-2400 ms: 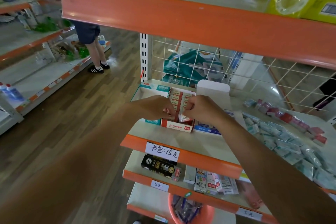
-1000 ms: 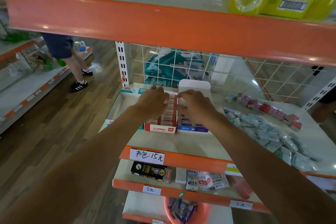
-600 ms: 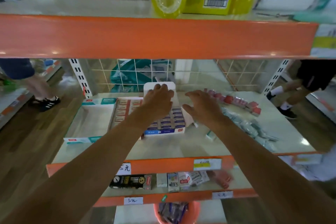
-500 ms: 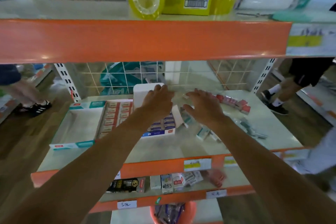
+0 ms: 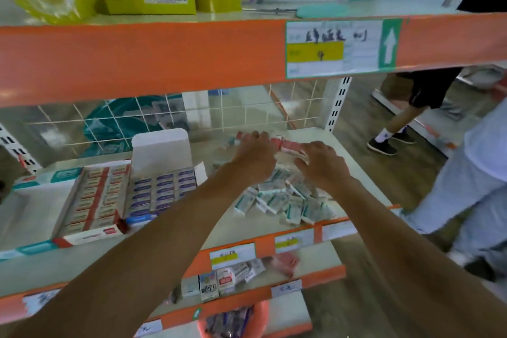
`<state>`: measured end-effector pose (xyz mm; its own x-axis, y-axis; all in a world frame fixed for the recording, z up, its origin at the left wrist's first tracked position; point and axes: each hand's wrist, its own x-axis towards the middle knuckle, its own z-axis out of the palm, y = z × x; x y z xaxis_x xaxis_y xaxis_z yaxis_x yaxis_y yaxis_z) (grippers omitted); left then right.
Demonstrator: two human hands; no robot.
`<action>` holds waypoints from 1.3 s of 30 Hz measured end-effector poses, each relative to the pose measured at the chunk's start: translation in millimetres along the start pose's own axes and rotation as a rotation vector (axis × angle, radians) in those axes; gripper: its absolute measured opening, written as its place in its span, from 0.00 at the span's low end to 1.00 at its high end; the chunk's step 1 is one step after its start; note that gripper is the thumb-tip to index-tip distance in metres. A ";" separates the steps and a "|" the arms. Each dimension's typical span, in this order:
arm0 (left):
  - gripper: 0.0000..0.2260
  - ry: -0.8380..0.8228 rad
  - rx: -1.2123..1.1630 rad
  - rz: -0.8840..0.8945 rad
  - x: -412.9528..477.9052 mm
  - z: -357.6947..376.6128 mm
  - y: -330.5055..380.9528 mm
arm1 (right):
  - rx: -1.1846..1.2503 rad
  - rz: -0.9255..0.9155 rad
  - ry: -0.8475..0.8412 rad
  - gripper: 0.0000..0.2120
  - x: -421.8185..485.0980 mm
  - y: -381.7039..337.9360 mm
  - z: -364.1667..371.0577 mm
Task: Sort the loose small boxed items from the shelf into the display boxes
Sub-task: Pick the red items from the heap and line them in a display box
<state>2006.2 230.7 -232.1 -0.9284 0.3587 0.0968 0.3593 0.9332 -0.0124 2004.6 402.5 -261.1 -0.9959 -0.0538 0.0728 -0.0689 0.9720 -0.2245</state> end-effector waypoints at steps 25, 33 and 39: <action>0.14 -0.070 -0.285 0.040 51.5 36.6 70.2 | 0.332 0.036 -0.007 0.25 17.4 61.1 0.7; 0.18 -0.118 -0.434 0.036 66.5 46.6 78.8 | 0.312 0.116 -0.043 0.29 11.3 74.1 3.6; 0.15 -0.249 -0.446 0.038 79.8 44.6 81.2 | 0.286 0.104 -0.067 0.25 8.5 78.2 3.9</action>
<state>1957.1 336.1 -269.8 -0.8889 0.4375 -0.1361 0.3483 0.8382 0.4197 1990.5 477.2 -281.8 -0.9994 0.0188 -0.0275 0.0299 0.8698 -0.4925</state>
